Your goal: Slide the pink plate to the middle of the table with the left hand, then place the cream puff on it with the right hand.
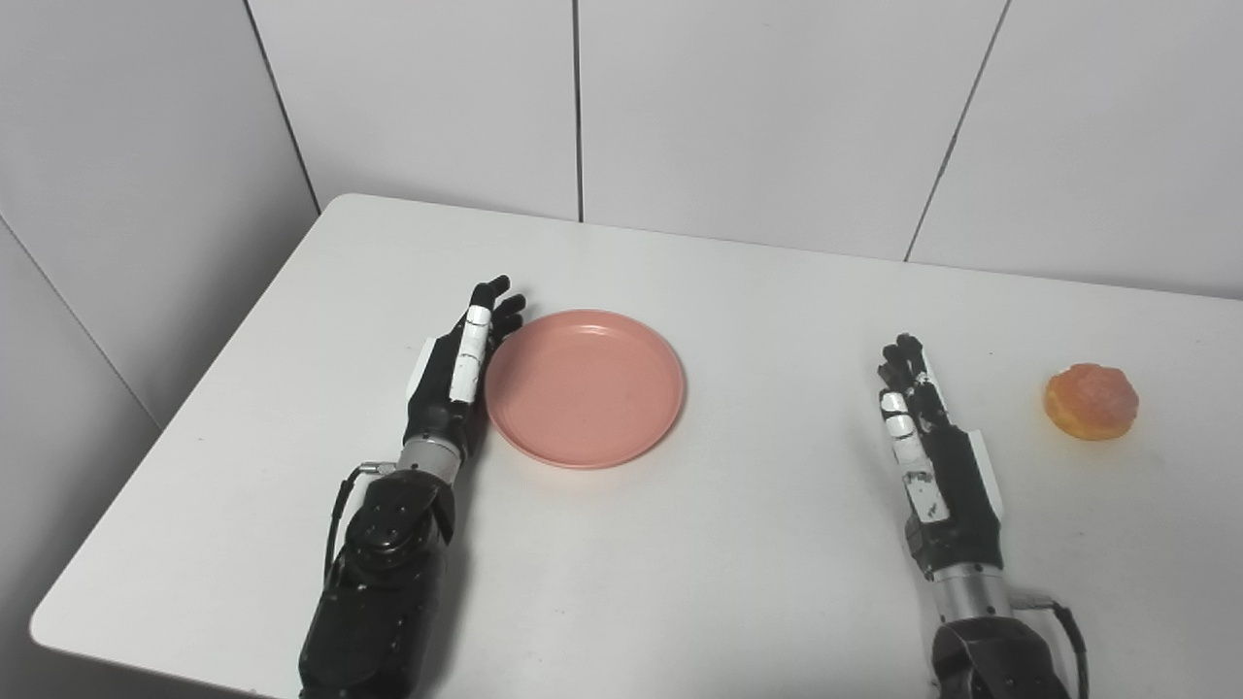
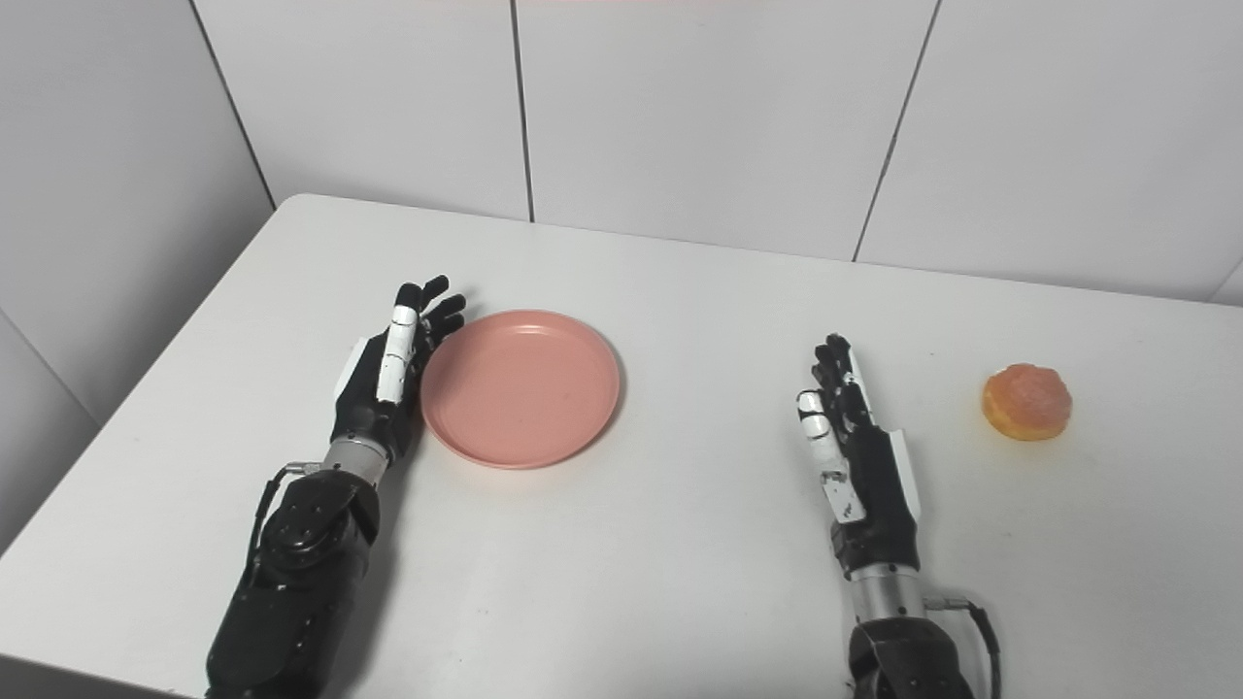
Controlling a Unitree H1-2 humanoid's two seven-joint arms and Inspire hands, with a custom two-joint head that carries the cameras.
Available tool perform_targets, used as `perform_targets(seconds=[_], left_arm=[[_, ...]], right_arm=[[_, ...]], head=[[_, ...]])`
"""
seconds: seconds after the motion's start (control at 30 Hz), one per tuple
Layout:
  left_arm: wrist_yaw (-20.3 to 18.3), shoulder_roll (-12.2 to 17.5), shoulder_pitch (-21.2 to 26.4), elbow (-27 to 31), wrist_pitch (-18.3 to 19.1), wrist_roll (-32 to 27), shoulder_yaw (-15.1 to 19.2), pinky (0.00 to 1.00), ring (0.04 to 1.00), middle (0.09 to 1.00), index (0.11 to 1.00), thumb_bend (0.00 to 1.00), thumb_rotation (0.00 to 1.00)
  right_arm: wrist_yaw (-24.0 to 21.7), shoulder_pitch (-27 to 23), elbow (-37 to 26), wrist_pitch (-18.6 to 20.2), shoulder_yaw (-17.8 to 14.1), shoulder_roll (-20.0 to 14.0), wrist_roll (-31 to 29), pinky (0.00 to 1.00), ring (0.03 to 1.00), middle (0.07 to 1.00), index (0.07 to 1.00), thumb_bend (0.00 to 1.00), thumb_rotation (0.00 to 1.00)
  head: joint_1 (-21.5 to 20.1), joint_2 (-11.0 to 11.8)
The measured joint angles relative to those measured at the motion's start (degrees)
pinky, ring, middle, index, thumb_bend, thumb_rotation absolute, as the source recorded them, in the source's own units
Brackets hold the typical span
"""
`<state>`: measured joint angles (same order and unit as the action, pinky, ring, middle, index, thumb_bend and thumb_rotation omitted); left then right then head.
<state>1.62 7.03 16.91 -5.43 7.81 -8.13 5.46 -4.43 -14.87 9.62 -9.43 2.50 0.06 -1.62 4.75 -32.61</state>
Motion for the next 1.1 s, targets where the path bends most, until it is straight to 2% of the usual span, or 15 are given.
perform_targets(seconds=[0.2, 0.27, 0.43, 0.67, 0.77, 0.87, 1.1], left_arm=[[-0.9, -1.4, -0.9, 1.2, 0.4, -0.5, -1.1, 1.00, 0.937, 0.910, 0.898, 0.77, 1.00], [-0.9, -1.8, -0.9, 1.2, 0.4, -0.5, -1.2, 1.00, 0.929, 0.909, 0.897, 0.78, 1.00], [-1.0, -1.9, -1.4, 1.8, 0.4, -0.2, -1.8, 0.97, 0.923, 0.909, 0.909, 0.78, 1.00], [-2.9, -1.9, -3.2, 3.1, -0.2, -0.3, -3.8, 0.96, 0.943, 0.931, 0.933, 0.73, 1.00], [-3.0, -2.7, -3.7, 2.9, -1.7, -0.5, -3.8, 0.93, 0.926, 0.923, 0.927, 0.69, 1.00], [-3.0, -4.2, -4.5, 2.8, -3.0, -1.1, -3.7, 0.95, 0.932, 0.935, 0.939, 0.70, 1.00], [-5.2, -5.7, -5.9, 3.4, -4.0, -4.2, -4.0, 1.00, 0.960, 0.957, 0.962, 0.75, 1.00]], right_arm=[[0.8, 0.0, -0.1, 0.0, 0.2, 0.2, 1.1, 1.00, 0.983, 0.964, 0.965, 0.64, 0.82], [0.9, 0.0, -0.1, 0.0, 0.2, 0.4, 1.2, 1.00, 0.983, 0.963, 0.961, 0.64, 0.81], [2.1, 0.1, -0.6, 0.2, 0.5, 1.3, 2.5, 0.99, 0.986, 0.961, 0.957, 0.66, 0.82], [3.6, 0.5, -1.1, 2.1, 1.2, 2.7, 4.7, 1.00, 0.992, 0.958, 0.943, 0.71, 0.84], [4.5, 0.7, -1.4, 3.7, 1.5, 3.1, 6.4, 1.00, 0.986, 0.960, 0.950, 0.69, 0.87], [4.6, 1.1, -2.0, 4.4, 2.0, 3.4, 7.3, 1.00, 0.983, 0.961, 0.952, 0.66, 0.88], [4.7, 1.0, -1.8, 4.3, 2.5, 3.6, 7.8, 1.00, 0.984, 0.970, 0.977, 0.62, 0.91]], head=[[-1.8, -0.1], [-3.6, -0.4], [-5.0, -0.7], [-8.8, -0.9], [-9.9, -0.8], [-11.3, -0.9], [-13.3, -1.0]])
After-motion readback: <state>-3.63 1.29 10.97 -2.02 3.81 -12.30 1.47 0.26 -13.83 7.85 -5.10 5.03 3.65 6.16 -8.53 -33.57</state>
